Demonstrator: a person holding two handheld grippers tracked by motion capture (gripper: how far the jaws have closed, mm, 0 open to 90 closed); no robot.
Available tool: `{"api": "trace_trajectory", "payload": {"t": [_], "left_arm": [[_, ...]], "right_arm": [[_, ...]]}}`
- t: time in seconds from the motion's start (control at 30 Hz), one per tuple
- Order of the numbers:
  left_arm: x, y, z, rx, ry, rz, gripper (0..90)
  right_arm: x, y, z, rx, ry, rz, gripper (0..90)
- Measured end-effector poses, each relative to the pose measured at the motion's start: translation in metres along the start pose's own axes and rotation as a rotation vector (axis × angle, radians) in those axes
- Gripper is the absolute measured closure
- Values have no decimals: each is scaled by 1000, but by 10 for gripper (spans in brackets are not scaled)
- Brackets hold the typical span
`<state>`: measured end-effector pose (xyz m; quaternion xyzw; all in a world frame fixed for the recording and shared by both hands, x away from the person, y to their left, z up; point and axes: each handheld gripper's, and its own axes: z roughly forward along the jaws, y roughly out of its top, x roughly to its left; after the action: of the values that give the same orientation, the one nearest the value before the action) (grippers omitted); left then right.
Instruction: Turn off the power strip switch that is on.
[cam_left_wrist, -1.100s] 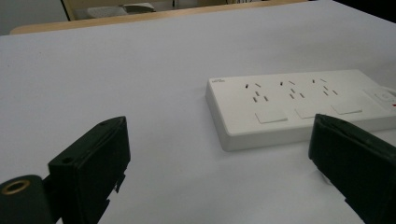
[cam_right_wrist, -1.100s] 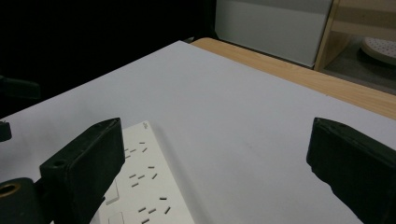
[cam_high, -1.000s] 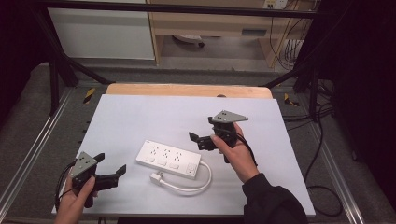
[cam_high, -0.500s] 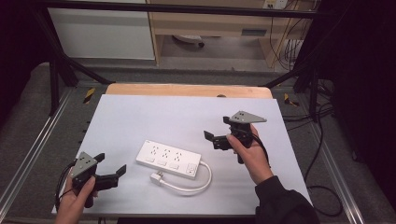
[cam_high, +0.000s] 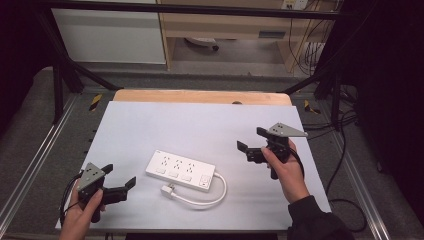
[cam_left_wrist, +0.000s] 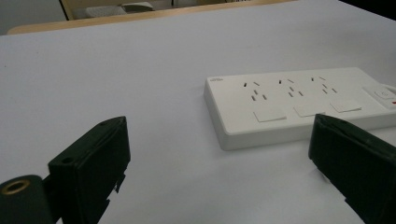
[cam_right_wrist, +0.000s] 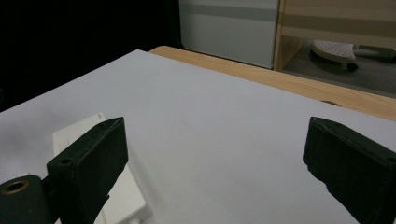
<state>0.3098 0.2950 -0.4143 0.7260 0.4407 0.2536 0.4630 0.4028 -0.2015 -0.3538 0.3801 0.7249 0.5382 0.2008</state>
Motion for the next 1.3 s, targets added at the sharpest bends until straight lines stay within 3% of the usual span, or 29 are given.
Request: {"api": "trace_trajectory", "payload": {"t": [0.5,0.7,0.97,1.3], "left_arm": [[0,0,0,1,-9,-13,53],[0,0,0,0,-9,-14,53],[0,0,0,-5,-10,-27,53],[0,0,0,-8,-5,-26,53]], "right_arm": [[-24,-16,-33,-42,-66,30,68],[-30,-25,-49,-66,-104,18,63],[-37,-51,-64,-84,-142,-14,48],[-52,-85,-71,-56,-205,14,34]]}}
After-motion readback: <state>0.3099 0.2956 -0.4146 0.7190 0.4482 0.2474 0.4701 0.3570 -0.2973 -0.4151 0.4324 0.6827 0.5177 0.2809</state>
